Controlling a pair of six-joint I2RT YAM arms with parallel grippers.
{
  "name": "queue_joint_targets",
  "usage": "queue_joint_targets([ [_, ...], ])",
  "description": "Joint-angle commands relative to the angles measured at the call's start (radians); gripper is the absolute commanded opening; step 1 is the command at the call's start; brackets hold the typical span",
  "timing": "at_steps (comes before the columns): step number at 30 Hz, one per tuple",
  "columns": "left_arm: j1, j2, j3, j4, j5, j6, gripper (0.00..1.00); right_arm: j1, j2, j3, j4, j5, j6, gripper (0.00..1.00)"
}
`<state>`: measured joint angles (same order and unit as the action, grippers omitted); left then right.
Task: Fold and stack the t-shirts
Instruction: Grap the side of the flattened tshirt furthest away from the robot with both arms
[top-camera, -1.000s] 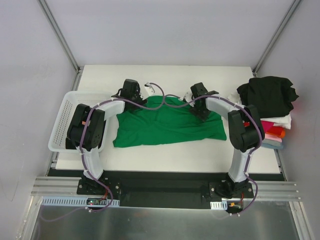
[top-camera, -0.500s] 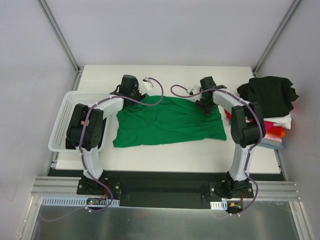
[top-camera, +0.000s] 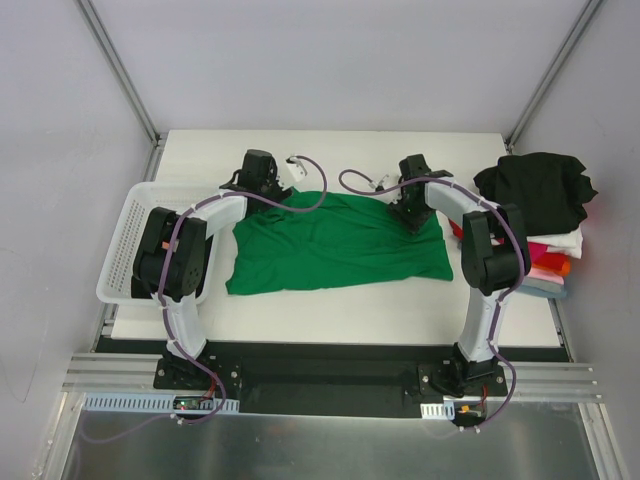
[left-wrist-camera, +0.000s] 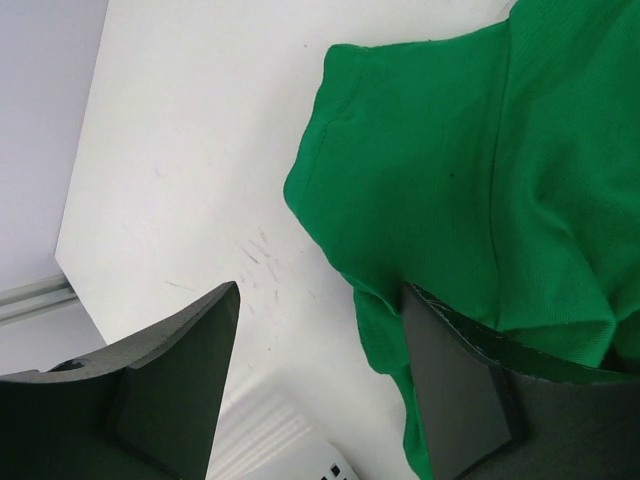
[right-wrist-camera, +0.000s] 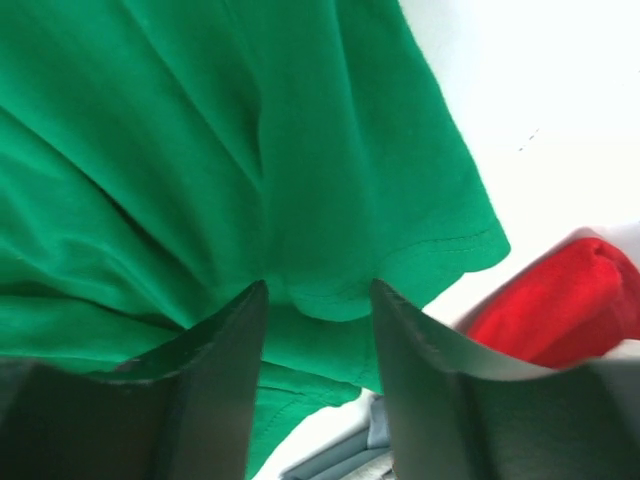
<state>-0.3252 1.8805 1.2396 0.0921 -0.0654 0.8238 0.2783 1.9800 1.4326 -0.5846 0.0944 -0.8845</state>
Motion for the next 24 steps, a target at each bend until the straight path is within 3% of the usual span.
queue_joint_targets([
  [1,0.017,-0.040,0.026,0.014,-0.014,0.014,0.65,-0.017,0.008,0.041,-0.026,-0.061,0.015,0.45],
  [14,0.051,-0.038,0.015,0.026,-0.020,0.021,0.65,-0.030,0.037,0.066,-0.038,-0.061,0.012,0.01],
  [24,0.084,0.055,0.167,0.018,0.064,0.020,0.67,-0.030,0.016,0.078,-0.060,-0.039,0.018,0.01],
])
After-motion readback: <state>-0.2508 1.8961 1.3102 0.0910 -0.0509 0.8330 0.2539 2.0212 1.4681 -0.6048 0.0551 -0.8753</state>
